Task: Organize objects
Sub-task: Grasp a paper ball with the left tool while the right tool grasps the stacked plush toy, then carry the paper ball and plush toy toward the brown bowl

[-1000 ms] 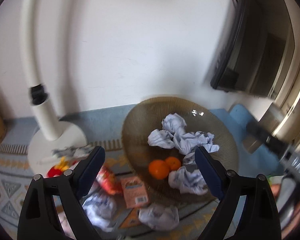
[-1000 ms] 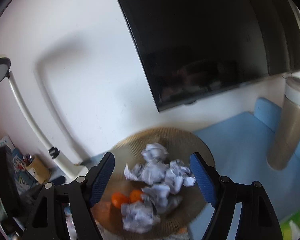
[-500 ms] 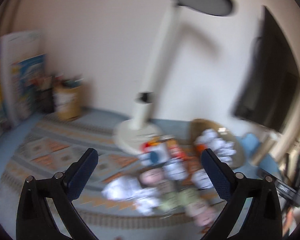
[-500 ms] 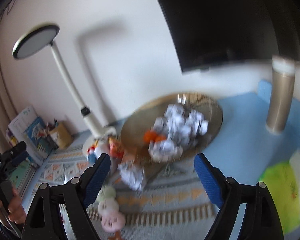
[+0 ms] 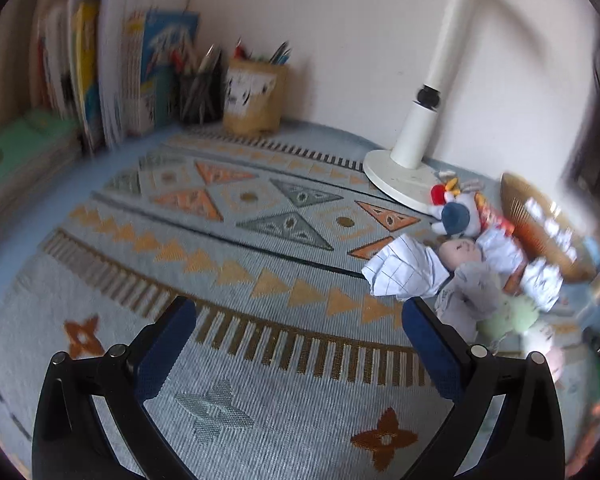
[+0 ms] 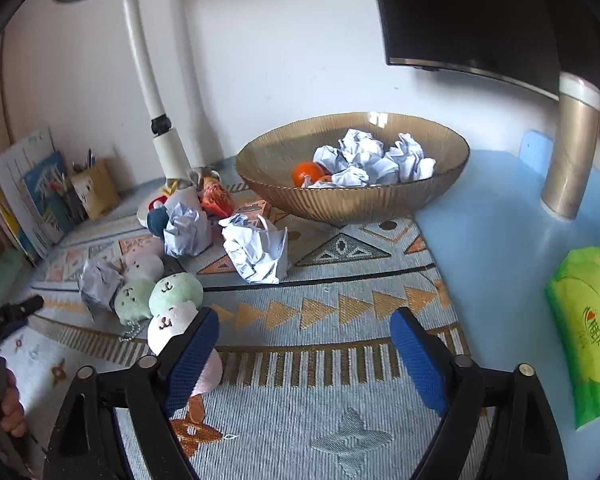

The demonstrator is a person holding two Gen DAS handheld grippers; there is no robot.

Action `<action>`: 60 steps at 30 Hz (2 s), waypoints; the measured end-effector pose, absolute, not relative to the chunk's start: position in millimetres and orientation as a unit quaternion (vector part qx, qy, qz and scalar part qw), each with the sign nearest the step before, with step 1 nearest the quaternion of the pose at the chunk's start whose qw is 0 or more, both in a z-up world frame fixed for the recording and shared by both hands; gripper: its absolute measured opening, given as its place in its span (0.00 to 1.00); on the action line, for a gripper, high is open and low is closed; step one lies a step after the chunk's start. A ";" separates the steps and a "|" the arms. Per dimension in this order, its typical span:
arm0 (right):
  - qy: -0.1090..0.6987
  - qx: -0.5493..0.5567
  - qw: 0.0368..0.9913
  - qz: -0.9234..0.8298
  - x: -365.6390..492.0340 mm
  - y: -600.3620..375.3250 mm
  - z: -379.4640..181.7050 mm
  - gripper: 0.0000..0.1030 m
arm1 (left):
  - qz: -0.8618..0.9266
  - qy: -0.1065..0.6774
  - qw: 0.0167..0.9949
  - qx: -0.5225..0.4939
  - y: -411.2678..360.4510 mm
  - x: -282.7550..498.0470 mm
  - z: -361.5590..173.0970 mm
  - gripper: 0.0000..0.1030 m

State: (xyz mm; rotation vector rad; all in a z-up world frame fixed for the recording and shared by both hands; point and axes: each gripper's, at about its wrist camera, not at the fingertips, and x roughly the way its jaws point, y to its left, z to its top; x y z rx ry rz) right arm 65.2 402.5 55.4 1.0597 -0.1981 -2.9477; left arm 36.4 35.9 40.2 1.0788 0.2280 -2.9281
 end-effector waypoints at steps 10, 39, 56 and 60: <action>-0.040 0.371 0.040 -0.927 58.2 390.0 48.1 0.87 | -0.929 -0.026 -0.105 0.353 86.5 33.8 47.6 0.99; -0.003 0.438 0.106 -0.893 53.9 344.3 39.5 0.48 | -0.900 0.013 -0.223 0.373 108.9 45.3 54.3 0.41; 0.020 0.477 0.036 -0.878 77.7 345.1 29.8 0.48 | -0.897 0.020 -0.215 0.386 114.1 81.7 39.4 0.41; 0.005 0.461 0.063 -0.885 85.2 349.6 40.0 0.46 | -0.901 0.004 -0.223 0.373 126.5 82.1 54.8 0.41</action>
